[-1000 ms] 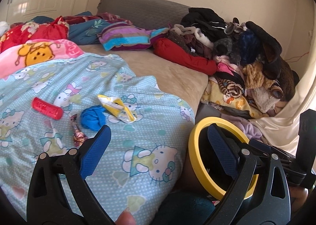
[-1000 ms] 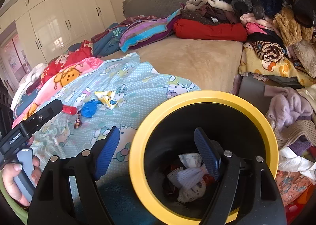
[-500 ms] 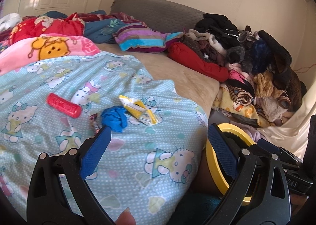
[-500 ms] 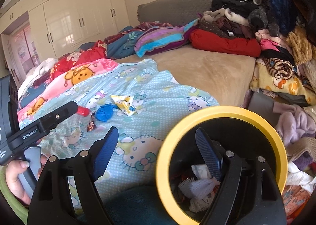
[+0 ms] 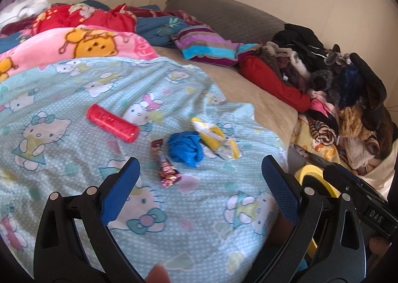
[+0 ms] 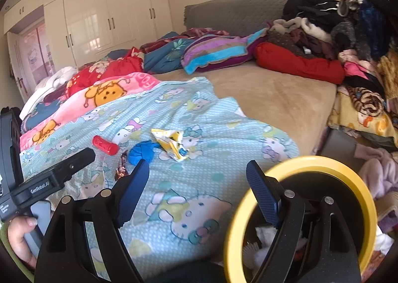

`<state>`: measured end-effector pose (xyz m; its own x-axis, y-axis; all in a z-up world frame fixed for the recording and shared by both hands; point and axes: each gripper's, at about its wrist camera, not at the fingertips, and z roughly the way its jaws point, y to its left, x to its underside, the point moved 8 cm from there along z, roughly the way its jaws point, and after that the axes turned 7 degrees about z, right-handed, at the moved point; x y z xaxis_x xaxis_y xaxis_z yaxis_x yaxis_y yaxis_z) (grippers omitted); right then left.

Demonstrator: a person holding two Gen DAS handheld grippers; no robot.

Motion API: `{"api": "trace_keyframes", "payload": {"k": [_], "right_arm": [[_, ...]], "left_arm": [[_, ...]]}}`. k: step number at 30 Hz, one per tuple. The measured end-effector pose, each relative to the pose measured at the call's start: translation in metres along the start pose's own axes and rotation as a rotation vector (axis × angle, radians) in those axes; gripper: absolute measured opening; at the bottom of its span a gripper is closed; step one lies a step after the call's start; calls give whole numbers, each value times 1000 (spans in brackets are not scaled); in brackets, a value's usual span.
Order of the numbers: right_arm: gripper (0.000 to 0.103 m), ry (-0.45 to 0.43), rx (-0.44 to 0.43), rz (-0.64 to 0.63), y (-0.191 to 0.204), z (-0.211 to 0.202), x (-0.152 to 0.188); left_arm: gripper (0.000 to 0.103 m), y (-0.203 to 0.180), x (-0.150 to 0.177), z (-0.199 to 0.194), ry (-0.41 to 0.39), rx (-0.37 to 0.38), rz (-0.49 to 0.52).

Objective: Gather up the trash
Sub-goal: 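Move both tools back over the remaining wrappers on the blanket, then grasp the brown chocolate bar wrapper with the left gripper while the right gripper grasps the yellow wrapper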

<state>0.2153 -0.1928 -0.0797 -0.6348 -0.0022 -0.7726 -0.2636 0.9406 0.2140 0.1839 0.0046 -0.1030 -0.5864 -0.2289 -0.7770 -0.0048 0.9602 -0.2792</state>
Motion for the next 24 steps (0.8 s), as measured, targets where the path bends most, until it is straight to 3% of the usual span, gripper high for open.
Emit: {"api": "trace_keyframes", "payload": {"k": [5,11,18,24], "right_arm": [[58,70,-14,-8,11,36,4],[39,145,-26,-35,25,80,10],[32,210,0,-69,30,128,13],[31,249,8,-66,30,156,12]], "left_arm": [[87,13,5,6,21,-12,-17],[72,25,18,23,76,0,-48],[59,31,28,42,122,8,-76],[58,32,32,55,147,11,-84]]}}
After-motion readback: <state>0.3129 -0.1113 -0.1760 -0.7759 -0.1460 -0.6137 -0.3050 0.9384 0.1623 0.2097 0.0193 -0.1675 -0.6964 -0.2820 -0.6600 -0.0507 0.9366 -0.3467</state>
